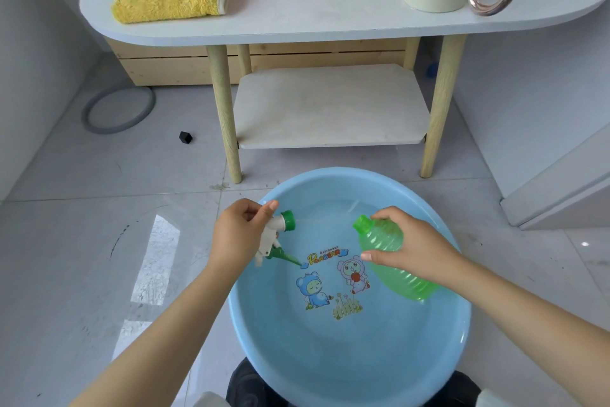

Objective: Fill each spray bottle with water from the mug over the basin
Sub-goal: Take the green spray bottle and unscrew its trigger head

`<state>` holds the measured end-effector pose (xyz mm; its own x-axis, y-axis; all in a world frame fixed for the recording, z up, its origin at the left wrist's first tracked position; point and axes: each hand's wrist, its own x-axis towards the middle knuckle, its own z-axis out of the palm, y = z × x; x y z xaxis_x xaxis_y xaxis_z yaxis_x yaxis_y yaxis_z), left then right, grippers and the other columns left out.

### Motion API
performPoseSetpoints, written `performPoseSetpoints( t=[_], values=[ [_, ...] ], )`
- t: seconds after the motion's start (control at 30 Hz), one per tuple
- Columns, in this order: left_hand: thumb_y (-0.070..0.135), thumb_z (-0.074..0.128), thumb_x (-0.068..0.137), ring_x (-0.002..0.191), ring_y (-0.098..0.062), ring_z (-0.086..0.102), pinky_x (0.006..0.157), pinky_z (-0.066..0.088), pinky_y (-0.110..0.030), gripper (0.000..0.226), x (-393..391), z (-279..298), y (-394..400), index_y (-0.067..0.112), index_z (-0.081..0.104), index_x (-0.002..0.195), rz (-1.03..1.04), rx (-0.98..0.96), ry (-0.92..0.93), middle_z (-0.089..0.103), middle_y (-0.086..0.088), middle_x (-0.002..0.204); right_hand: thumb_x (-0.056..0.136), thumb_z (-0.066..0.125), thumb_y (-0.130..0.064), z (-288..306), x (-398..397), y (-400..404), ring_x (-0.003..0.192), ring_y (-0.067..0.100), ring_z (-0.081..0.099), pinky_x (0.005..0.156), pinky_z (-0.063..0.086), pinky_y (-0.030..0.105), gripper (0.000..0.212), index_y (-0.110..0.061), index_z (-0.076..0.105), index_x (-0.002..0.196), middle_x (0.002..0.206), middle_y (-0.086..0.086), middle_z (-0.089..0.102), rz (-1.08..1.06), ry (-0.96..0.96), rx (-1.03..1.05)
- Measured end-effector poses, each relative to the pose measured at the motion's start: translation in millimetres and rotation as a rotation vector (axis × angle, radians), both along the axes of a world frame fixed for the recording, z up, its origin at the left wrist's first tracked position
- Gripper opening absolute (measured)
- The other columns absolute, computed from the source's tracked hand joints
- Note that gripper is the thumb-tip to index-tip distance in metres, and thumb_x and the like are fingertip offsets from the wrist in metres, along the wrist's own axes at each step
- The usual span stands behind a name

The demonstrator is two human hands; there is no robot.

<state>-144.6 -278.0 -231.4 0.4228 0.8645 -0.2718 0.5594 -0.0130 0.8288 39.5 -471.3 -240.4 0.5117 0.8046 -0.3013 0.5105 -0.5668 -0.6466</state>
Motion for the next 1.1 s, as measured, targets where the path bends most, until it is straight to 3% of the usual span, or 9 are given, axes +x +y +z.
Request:
performPoseSetpoints(
  t=[0.07, 0.23, 0.37, 0.5, 0.6, 0.8, 0.9, 1.0, 1.1],
  values=[
    [0.043, 0.063, 0.087, 0.056, -0.013, 0.062, 0.055, 0.045, -0.023, 0.039, -2, 10, 1, 0.005, 0.06, 0.08, 0.031, -0.033, -0.062, 0.072, -0.003, 0.065, 0.067, 0.078, -0.049, 10, -2, 2, 0.113, 0.005, 0.047, 0.086, 0.035, 0.021, 0.066, -0.03, 0.048, 0.122, 0.119, -0.017, 0.052, -0.048, 0.044, 0.084],
    [0.05, 0.067, 0.081, 0.071, -0.032, 0.061, 0.076, 0.052, -0.05, 0.041, -4, 36, 6, 0.009, 0.063, 0.076, 0.109, -0.066, -0.172, 0.068, -0.019, 0.081, 0.067, 0.079, -0.045, 48, -1, 13, 0.11, -0.001, 0.047, 0.086, 0.034, 0.016, 0.059, -0.035, 0.049, 0.117, 0.119, -0.021, 0.053, -0.122, 0.098, 0.266],
    [0.048, 0.063, 0.084, 0.066, -0.023, 0.051, 0.064, 0.042, -0.035, 0.037, 0, 68, 7, 0.013, 0.065, 0.072, 0.114, -0.041, -0.215, 0.062, -0.013, 0.072, 0.063, 0.078, -0.049, 85, 0, 18, 0.1, -0.012, 0.053, 0.077, 0.037, 0.001, 0.058, -0.032, 0.053, 0.113, 0.108, -0.021, 0.06, -0.153, 0.1, 0.411],
    [0.049, 0.061, 0.085, 0.068, -0.026, 0.056, 0.071, 0.046, -0.04, 0.041, -4, 102, 9, 0.01, 0.068, 0.076, 0.133, -0.025, -0.273, 0.067, -0.016, 0.073, 0.056, 0.078, -0.059, 118, -3, 18, 0.096, -0.009, 0.057, 0.076, 0.04, 0.005, 0.061, -0.036, 0.054, 0.108, 0.102, -0.022, 0.064, -0.177, 0.114, 0.508],
    [0.046, 0.06, 0.087, 0.064, -0.026, 0.058, 0.067, 0.049, -0.037, 0.041, -2, 123, 10, 0.007, 0.068, 0.082, 0.156, -0.044, -0.322, 0.067, -0.011, 0.067, 0.052, 0.072, -0.066, 135, -7, 19, 0.095, -0.01, 0.058, 0.076, 0.042, 0.011, 0.065, -0.039, 0.054, 0.108, 0.102, -0.027, 0.063, -0.177, 0.111, 0.542],
    [0.044, 0.062, 0.087, 0.062, -0.02, 0.062, 0.068, 0.051, -0.034, 0.037, 30, 166, 26, 0.008, 0.069, 0.082, 0.143, -0.06, -0.432, 0.07, -0.002, 0.064, 0.057, 0.073, -0.059, 166, 0, 34, 0.089, -0.01, 0.06, 0.08, 0.045, 0.02, 0.058, -0.041, 0.054, 0.108, 0.096, -0.029, 0.064, -0.224, 0.078, 0.571],
    [0.037, 0.063, 0.089, 0.044, -0.007, 0.058, 0.055, 0.052, -0.024, 0.034, 54, 180, 36, 0.004, 0.066, 0.088, 0.149, -0.102, -0.499, 0.064, 0.005, 0.053, 0.062, 0.076, -0.059, 175, 6, 46, 0.088, -0.013, 0.058, 0.074, 0.042, 0.012, 0.058, -0.038, 0.053, 0.11, 0.094, -0.026, 0.064, -0.223, 0.095, 0.606],
    [0.033, 0.066, 0.087, 0.042, -0.006, 0.059, 0.046, 0.05, -0.018, 0.036, 77, 186, 48, -0.002, 0.067, 0.097, 0.143, -0.144, -0.514, 0.065, -0.004, 0.066, 0.061, 0.073, -0.056, 177, 10, 57, 0.092, -0.017, 0.053, 0.072, 0.038, 0.004, 0.058, -0.035, 0.053, 0.112, 0.097, -0.026, 0.061, -0.224, 0.093, 0.62],
    [0.03, 0.07, 0.085, 0.043, -0.009, 0.06, 0.045, 0.051, -0.018, 0.034, 104, 192, 65, -0.003, 0.065, 0.091, 0.141, -0.141, -0.498, 0.061, -0.007, 0.067, 0.068, 0.078, -0.044, 173, 14, 64, 0.089, -0.017, 0.054, 0.071, 0.038, 0.001, 0.049, -0.035, 0.053, 0.11, 0.095, -0.024, 0.063, -0.213, 0.093, 0.624]
  ],
)
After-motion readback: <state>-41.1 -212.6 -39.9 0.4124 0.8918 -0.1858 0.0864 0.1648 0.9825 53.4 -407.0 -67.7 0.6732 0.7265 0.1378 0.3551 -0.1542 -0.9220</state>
